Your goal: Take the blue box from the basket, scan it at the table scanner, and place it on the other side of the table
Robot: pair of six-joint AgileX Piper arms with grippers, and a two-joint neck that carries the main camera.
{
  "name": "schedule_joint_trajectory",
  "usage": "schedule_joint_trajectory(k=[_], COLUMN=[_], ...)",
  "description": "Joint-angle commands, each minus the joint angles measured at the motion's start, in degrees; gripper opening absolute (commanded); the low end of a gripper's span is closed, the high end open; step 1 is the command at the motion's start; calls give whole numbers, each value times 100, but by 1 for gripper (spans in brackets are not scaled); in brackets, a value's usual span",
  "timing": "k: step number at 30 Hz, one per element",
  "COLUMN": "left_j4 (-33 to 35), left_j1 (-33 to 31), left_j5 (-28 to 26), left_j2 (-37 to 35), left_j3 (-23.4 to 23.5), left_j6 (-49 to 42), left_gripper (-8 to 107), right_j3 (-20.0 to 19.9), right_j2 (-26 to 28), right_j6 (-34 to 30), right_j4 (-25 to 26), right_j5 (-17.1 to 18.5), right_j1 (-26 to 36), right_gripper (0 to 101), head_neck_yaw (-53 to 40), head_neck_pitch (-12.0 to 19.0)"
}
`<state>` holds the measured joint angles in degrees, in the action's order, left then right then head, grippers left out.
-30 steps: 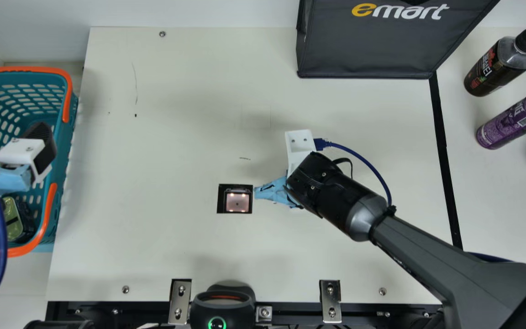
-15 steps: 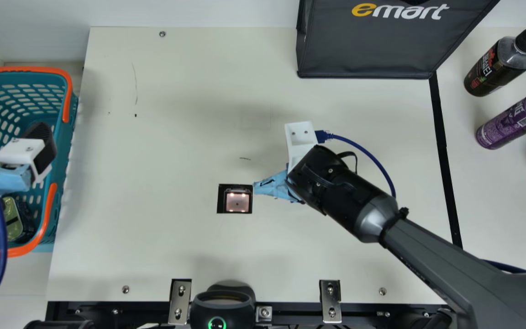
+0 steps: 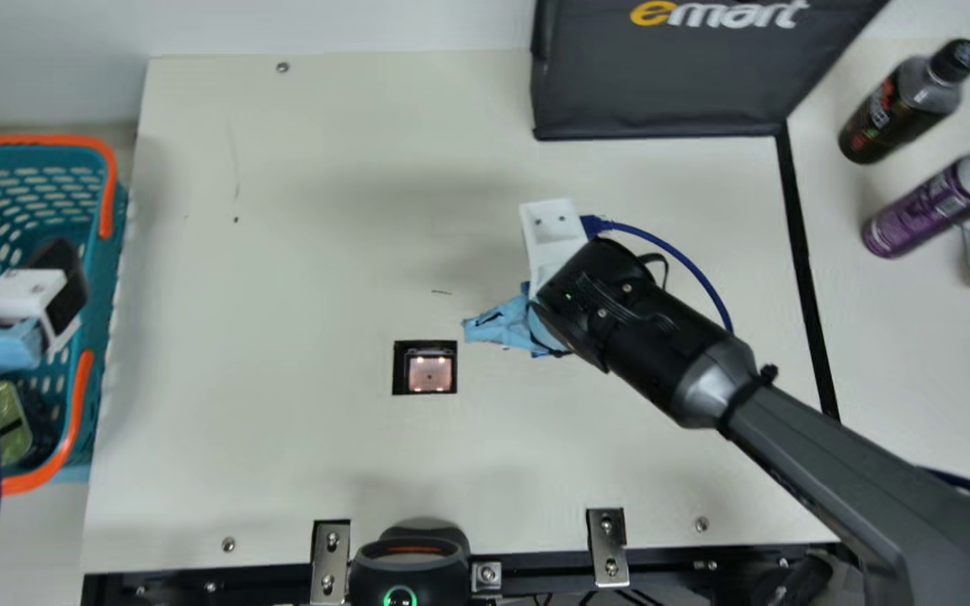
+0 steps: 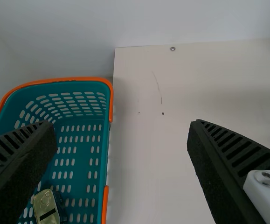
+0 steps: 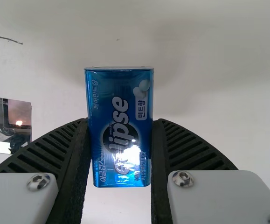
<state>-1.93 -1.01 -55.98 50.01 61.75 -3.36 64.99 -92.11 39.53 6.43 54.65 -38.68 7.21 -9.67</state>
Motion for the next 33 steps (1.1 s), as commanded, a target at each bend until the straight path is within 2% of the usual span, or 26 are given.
schedule_joint_trajectory(k=[1, 8, 15, 22, 33], left_j4=[0, 0, 0, 0, 0], left_j1=[0, 0, 0, 0, 0], left_j5=[0, 0, 0, 0, 0], left_j2=[0, 0, 0, 0, 0], left_j3=[0, 0, 0, 0, 0], left_j6=[0, 0, 0, 0, 0], left_gripper=[90, 90, 90, 90, 90], right_j3=[-56, -518, -1025, -1399, -1697], right_j2=[59, 501, 1010, 1423, 1726], right_j6=[-142, -975, -2188, -3432, -5018], right_j4=[-117, -584, -1123, -1595, -1885], right_j5=[-92, -381, -456, -313, 4], right_j1=[105, 927, 2091, 3430, 5614], right_gripper=[0, 0, 0, 0, 0], head_neck_yaw=[506, 1437, 1437, 1437, 1437], head_neck_pitch=[175, 175, 175, 175, 175])
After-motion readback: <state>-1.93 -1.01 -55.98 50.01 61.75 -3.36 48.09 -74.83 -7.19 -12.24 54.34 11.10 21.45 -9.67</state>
